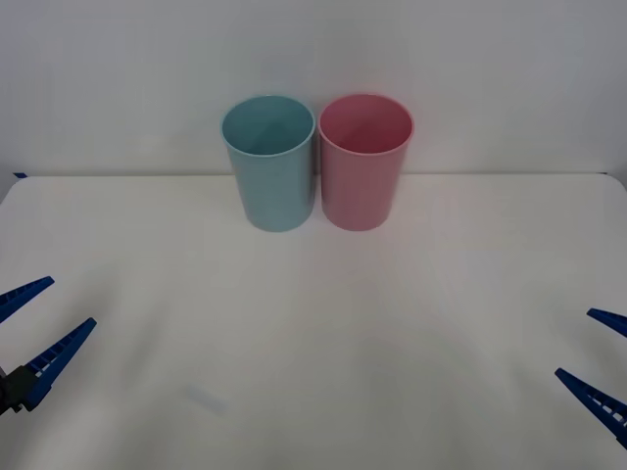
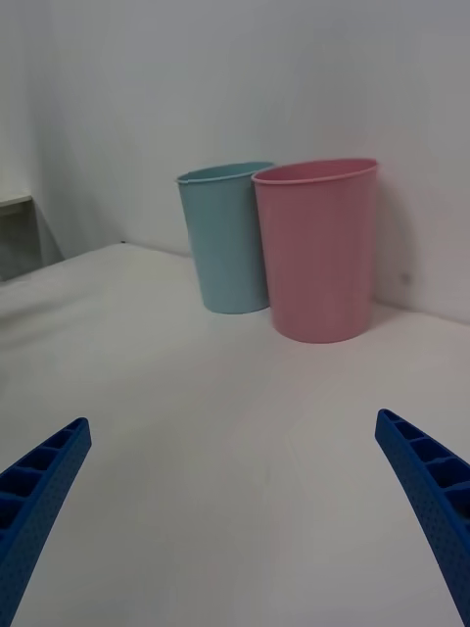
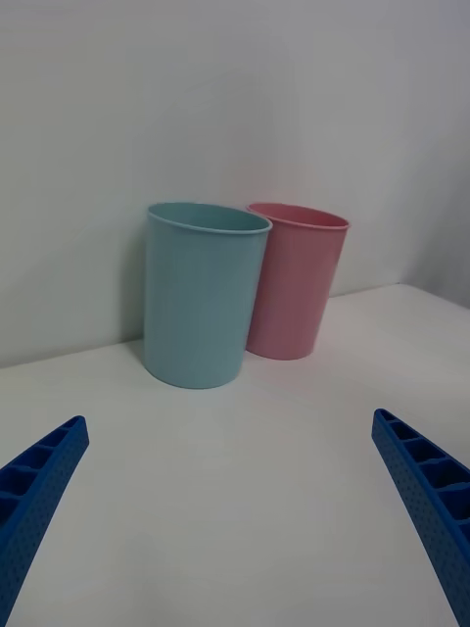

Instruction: Grasp the object on the table and drop it into the matching bin: aluminum can to the light blue bin, PET bottle to the pink bin.

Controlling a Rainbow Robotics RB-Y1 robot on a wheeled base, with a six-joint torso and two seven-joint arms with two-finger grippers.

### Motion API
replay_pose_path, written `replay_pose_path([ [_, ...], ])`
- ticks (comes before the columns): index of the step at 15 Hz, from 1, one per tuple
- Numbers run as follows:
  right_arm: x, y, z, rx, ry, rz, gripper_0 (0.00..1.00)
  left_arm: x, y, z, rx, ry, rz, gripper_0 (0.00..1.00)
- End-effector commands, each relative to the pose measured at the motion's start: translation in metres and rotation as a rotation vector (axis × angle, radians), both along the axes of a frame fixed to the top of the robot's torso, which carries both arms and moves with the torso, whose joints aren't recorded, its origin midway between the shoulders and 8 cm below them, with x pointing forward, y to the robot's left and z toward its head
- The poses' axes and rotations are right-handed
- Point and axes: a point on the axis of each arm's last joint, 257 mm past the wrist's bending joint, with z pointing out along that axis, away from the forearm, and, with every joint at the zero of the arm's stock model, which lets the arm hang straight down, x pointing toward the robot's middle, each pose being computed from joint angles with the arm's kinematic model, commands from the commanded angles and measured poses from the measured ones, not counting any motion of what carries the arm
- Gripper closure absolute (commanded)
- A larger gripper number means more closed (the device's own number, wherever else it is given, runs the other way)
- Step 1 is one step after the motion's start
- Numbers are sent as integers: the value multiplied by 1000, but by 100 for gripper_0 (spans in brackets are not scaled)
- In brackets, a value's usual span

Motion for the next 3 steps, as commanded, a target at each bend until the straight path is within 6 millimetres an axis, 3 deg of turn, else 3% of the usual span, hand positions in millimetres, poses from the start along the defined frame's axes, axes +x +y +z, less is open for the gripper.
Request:
replay_pose_path([
  [1, 1, -1, -1, 6, 8, -7, 0, 0, 0, 0, 0, 0, 0, 0],
  [3, 1, -1, -1, 6, 8, -7, 0, 0, 0, 0, 0, 0, 0, 0],
])
